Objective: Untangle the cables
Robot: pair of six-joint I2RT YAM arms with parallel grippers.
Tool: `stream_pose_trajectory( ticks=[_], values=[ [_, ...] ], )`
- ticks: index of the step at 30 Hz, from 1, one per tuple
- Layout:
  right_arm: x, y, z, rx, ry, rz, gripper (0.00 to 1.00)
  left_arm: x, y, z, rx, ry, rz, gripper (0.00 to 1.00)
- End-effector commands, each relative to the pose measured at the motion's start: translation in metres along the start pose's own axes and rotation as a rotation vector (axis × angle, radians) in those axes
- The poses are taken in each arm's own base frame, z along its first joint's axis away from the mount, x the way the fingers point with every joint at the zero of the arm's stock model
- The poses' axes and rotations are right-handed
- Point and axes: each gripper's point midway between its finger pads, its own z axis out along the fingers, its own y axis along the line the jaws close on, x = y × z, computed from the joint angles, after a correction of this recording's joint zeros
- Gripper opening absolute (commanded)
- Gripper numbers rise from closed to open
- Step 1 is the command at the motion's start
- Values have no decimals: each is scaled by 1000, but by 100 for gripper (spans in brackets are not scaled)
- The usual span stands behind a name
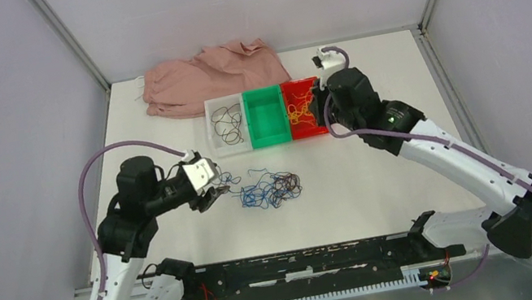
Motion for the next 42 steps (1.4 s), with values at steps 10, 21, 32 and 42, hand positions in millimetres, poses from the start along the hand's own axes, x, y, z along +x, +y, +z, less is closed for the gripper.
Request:
stream_pose_trajectory(
  ticks=[10,21,32,42],
  values=[
    [-29,-82,109,410,31,-188,2,15,13,0,-49,102,-63,99],
    [-45,-71,140,392,34,-184,75,29,34,2,-129,189,-108,99],
    [18,68,92,-169,118,-203,76,75,49,18,-141,295,-127,99],
    [109,87,79,-237,217,-111,73,156,100,39,-252,436,-391,99]
  ],
)
